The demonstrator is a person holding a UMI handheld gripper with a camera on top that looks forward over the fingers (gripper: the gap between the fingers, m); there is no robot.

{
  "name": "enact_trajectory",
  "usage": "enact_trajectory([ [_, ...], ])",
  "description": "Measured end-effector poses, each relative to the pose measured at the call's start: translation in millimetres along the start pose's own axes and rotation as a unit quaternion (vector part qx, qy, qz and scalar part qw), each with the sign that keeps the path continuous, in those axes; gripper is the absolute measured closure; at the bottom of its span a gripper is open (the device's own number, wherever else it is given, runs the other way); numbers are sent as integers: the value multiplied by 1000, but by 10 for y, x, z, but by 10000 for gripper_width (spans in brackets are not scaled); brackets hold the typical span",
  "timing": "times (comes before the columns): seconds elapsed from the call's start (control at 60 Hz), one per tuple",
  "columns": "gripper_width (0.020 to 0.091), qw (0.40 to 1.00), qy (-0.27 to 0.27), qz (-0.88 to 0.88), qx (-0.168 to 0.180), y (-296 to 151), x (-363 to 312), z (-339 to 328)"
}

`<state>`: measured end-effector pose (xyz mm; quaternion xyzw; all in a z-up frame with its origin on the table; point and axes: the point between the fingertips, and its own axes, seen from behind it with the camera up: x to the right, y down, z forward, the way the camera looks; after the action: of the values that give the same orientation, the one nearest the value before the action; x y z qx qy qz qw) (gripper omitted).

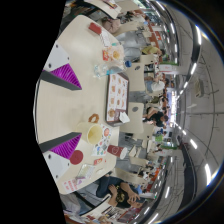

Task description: Pour water

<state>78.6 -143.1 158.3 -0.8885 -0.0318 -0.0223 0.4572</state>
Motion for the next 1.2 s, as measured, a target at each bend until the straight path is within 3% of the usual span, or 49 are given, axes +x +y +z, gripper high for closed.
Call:
enact_trajectory([
  [0.233,251,1000,15,-2,-18,157,-135,-14],
  [0.467,252,999,-11,11,-30,319,-939,143],
  [0.683,253,999,-46,9,19,-108,-1837,722],
  [0.867,253,997,-40,16,67,-626,-2244,1485],
  [1.033,249,996,-12,23,84,-819,-2297,2136],
  [1.133,302,996,5,37,84,-802,-2265,2442],
  [1.2,417,996,9,41,84,-772,-2259,2555],
])
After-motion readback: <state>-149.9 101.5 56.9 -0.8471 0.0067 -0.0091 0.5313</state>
